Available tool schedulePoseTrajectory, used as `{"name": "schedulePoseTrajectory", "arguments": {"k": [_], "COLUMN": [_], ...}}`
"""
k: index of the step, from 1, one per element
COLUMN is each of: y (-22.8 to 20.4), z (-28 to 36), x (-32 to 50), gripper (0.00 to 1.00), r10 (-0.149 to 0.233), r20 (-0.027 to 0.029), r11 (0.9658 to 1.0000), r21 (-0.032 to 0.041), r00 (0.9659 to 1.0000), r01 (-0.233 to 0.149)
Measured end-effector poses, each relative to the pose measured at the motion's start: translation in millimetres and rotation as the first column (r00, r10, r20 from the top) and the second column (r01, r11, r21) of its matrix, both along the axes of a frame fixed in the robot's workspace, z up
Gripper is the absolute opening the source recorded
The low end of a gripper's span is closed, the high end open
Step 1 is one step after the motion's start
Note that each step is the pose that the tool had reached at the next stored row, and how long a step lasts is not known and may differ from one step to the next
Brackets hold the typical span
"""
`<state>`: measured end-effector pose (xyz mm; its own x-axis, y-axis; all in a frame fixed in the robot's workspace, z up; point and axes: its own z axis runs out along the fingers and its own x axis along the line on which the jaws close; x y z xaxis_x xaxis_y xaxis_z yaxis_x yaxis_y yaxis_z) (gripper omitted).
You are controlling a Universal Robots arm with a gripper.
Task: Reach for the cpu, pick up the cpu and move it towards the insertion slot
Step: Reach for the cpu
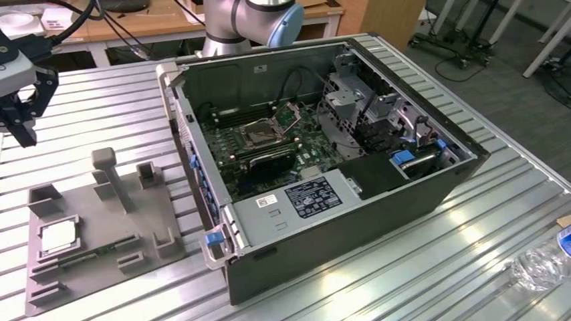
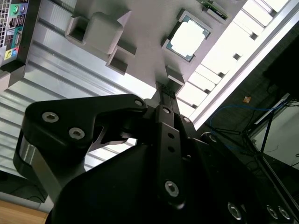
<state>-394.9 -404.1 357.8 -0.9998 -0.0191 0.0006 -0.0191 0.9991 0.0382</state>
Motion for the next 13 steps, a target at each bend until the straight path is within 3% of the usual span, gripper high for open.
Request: {"name": "schedulePoseTrajectory", "arguments": {"k": [13], "y": [0.0], "z": [-2.2], "x": [-0.4], "gripper": [0.11], "r10": [0.000], "r20": [0.0001], "r11": [1.0000], "r21": [0.0012], "r00": [1.0000], "r01": [0.000]}}
